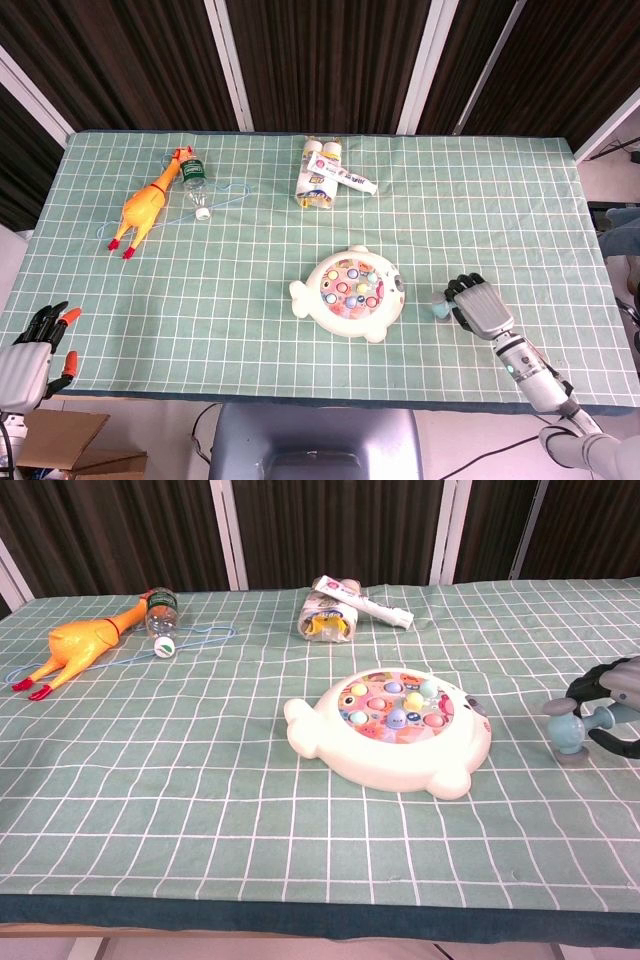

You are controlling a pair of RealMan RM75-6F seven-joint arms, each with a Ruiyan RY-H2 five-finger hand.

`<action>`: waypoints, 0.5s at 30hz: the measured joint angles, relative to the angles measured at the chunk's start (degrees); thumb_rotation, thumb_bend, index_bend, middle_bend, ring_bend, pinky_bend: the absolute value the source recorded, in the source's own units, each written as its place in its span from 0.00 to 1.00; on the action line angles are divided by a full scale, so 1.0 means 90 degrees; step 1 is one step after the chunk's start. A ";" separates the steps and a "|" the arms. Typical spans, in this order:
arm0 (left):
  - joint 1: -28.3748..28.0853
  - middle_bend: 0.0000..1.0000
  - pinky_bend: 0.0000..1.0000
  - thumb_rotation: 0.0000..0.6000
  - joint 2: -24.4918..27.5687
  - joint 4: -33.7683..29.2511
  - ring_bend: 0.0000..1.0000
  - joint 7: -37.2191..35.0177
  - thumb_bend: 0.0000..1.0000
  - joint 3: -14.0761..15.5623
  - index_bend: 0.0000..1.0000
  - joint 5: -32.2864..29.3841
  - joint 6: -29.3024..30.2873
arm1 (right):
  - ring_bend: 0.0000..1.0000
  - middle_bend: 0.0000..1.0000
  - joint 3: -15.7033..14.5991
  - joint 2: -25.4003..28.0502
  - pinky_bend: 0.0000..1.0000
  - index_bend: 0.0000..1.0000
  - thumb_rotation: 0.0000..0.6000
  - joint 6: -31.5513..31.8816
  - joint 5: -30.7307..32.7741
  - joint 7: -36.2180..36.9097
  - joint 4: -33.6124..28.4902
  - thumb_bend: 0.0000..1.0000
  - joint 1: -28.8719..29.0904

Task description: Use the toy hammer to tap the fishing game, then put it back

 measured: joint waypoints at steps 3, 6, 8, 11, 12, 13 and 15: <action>0.0006 0.05 0.33 1.00 0.0004 -0.0001 0.04 -0.0011 0.55 -0.0004 0.17 0.0001 0.0013 | 0.29 0.44 -0.0005 0.0002 0.36 0.57 1.00 0.0003 -0.0005 -0.0005 0.0008 0.62 -0.0019; 0.0008 0.05 0.33 1.00 0.0006 0.0001 0.04 -0.0020 0.54 -0.0003 0.17 -0.0002 0.0011 | 0.28 0.44 -0.0002 -0.0008 0.36 0.57 1.00 0.0014 -0.0010 -0.0004 0.0031 0.62 -0.0032; 0.0009 0.05 0.33 1.00 0.0007 0.0002 0.04 -0.0023 0.54 -0.0003 0.17 -0.0001 0.0013 | 0.28 0.43 -0.0002 -0.0012 0.36 0.57 1.00 0.0023 -0.0018 -0.0006 0.0043 0.61 -0.0038; 0.0012 0.05 0.33 1.00 0.0008 0.0002 0.04 -0.0022 0.55 -0.0006 0.17 -0.0002 0.0020 | 0.25 0.42 -0.0009 0.0000 0.32 0.55 1.00 0.0016 -0.0028 -0.0013 0.0039 0.55 -0.0045; 0.0013 0.05 0.33 1.00 0.0007 0.0001 0.04 -0.0023 0.55 -0.0005 0.17 -0.0001 0.0022 | 0.24 0.41 -0.0006 0.0005 0.32 0.55 1.00 0.0027 -0.0028 -0.0022 0.0035 0.54 -0.0050; 0.0014 0.05 0.33 1.00 0.0008 -0.0001 0.04 -0.0023 0.55 -0.0005 0.17 -0.0001 0.0022 | 0.23 0.41 -0.0005 0.0010 0.31 0.54 1.00 0.0040 -0.0031 -0.0024 0.0027 0.51 -0.0055; 0.0012 0.05 0.33 1.00 0.0008 0.0000 0.04 -0.0024 0.54 -0.0005 0.17 0.0001 0.0019 | 0.22 0.40 -0.0003 0.0027 0.29 0.54 1.00 0.0072 -0.0039 -0.0018 0.0008 0.49 -0.0069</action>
